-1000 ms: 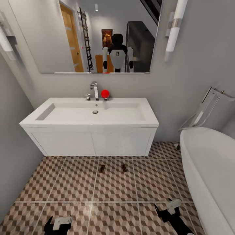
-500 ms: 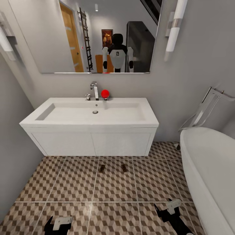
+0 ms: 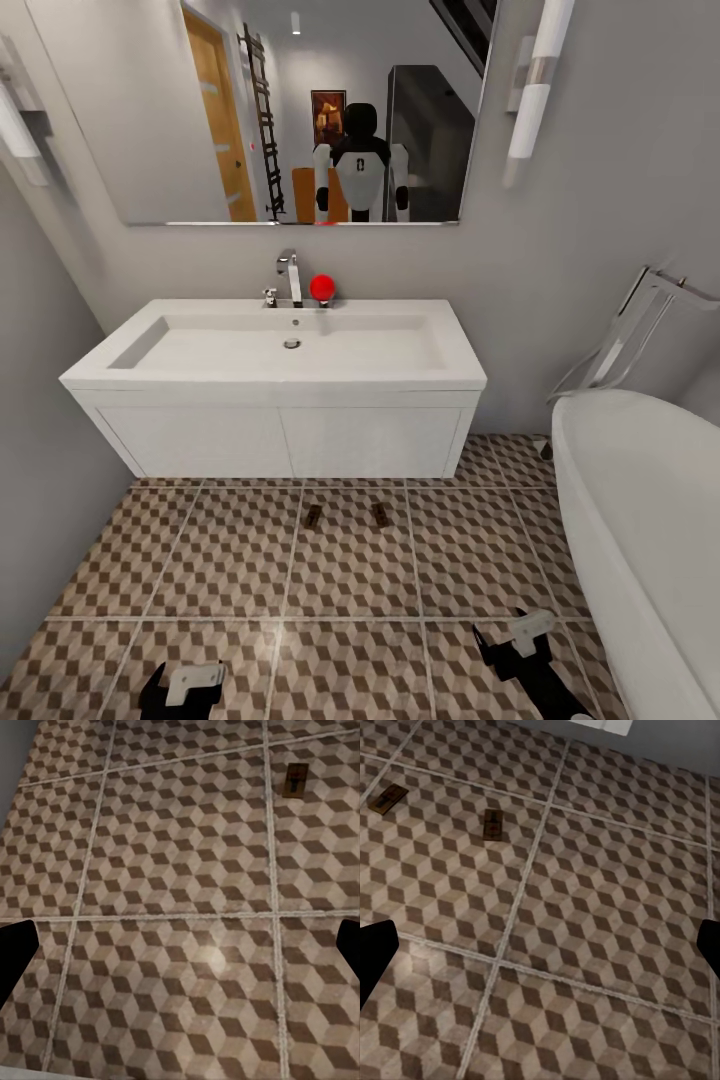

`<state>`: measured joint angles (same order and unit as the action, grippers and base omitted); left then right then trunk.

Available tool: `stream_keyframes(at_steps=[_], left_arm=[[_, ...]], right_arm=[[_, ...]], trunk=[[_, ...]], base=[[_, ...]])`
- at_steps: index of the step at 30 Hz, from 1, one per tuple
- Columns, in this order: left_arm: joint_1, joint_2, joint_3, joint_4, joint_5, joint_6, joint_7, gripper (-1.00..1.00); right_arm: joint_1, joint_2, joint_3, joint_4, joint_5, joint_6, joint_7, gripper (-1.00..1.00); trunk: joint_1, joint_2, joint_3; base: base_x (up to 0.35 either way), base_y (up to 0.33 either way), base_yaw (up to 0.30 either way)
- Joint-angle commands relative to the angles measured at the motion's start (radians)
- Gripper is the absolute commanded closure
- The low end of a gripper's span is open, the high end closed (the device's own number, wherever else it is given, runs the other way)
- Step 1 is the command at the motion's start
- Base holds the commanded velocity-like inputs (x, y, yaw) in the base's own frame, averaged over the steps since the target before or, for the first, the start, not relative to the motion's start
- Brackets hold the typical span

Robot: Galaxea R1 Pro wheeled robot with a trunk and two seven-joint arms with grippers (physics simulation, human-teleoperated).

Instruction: Take the four mousetraps from the cabinet in the bathroom and place them on the bathroom floor. Make sure all four end up on the same floor surface, and ensure that at least two of them are either under or directly next to the same bathroom sink.

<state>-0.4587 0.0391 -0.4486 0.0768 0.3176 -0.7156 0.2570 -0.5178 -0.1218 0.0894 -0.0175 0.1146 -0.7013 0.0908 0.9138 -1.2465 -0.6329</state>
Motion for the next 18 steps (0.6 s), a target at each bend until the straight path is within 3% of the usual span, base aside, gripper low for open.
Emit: stream_keyframes(at_steps=[1,18], left_arm=[[-0.001,-0.001,-0.009,0.003,0.003,-0.004,0.004,-1.00],[0.000,-0.001,-0.009,0.003,0.003,-0.002,0.004,-1.00]], right_arm=[[-0.001,0.001,0.007,0.001,-0.003,-0.003,0.000,-1.00],[-0.001,0.014,0.007,0.001,-0.003,-0.003,0.000,-1.00]], trunk=[[0.000,0.000,-0.001],[0.000,0.000,0.020]], base=[[0.000,0.000,0.000],[0.000,0.000,0.000]])
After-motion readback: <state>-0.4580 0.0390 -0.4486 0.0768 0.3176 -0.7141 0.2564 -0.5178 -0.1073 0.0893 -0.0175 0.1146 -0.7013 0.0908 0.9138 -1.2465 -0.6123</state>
